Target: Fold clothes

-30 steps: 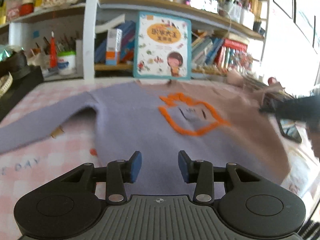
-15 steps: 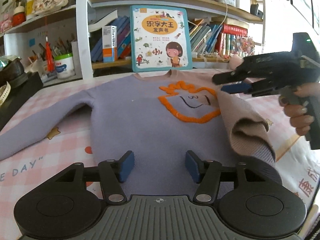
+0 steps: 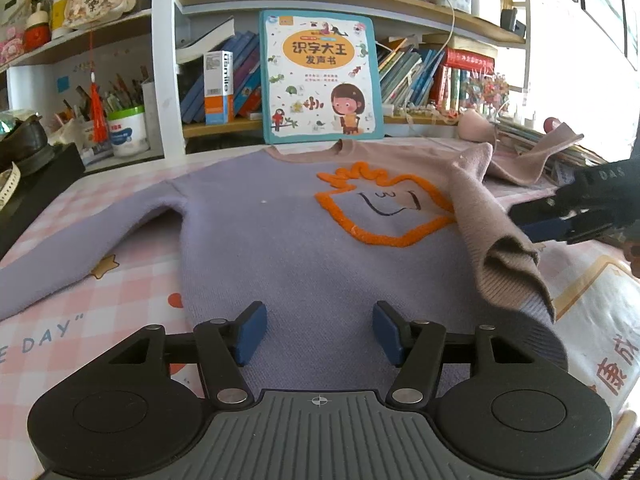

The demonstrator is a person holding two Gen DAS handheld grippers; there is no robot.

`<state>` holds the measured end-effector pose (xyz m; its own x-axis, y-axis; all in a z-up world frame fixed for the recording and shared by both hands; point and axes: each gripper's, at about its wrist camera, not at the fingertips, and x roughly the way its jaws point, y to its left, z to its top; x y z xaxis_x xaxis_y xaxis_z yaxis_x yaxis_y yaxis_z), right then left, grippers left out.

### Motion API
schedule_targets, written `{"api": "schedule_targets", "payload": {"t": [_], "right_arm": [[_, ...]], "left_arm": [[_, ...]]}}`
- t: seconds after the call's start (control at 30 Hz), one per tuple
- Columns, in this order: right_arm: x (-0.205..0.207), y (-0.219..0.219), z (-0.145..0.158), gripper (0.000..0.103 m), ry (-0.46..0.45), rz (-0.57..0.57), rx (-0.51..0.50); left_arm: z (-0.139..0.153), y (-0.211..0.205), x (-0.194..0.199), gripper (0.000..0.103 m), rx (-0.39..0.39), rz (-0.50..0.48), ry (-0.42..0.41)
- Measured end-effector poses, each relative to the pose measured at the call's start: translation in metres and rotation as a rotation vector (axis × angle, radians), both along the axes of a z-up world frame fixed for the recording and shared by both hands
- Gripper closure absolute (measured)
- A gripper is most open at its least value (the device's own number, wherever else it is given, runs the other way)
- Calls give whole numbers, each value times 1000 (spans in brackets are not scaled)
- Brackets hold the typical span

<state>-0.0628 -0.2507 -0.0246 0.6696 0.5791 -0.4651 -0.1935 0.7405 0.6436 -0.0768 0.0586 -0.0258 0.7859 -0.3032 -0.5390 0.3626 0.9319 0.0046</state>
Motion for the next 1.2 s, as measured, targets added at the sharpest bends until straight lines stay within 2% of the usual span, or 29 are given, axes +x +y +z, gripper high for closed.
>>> {"api": "schedule_targets", "payload": {"t": [0.07,0.13,0.2,0.3,0.5,0.53,0.57,0.7,0.77,0.83,0.87,0.9,0.97,1.13,1.2], "right_arm": [[4,6,1,56,-5,10,15],[4,11,3,68,-11,7,-2],[-2,9,6,86,-29,12,-23],[-22,-8,16,91,-46,8,-30],[-91,-50,54,92,-112,-115,-267],[-103,-55,58,95,-110,-136,-308],[-112,-58,60,102,-107,-153,-347],[-133,-63,53,102,-64,-179,-465],[-133,-67,49,102,-54,-198,-464],[-130,-71,48,100,-58,-231,-405],[-128,-71,48,94,-68,-228,-387],[-125,-70,48,81,-77,-223,-378],[-116,-65,47,65,-90,-214,-381],[-95,-50,32,65,-56,-195,-475],[-92,-46,25,66,-50,-186,-502]], "left_arm": [[0,0,1,43,-3,0,1],[0,1,1,43,-2,-2,1],[0,2,1,43,-3,-2,1],[0,2,1,43,-3,-2,0],[0,0,1,43,-1,-2,0],[0,1,1,43,-1,-2,0],[0,1,1,43,-1,-2,-1],[1,2,1,43,-4,-1,3],[2,4,1,43,-16,10,12],[6,8,-2,43,-24,35,17],[8,12,-4,43,-22,50,9],[10,15,-7,43,-17,69,-5],[15,24,-13,43,-11,109,-28],[16,48,-15,44,-20,242,-31],[13,55,-12,53,-43,277,-12]]}}
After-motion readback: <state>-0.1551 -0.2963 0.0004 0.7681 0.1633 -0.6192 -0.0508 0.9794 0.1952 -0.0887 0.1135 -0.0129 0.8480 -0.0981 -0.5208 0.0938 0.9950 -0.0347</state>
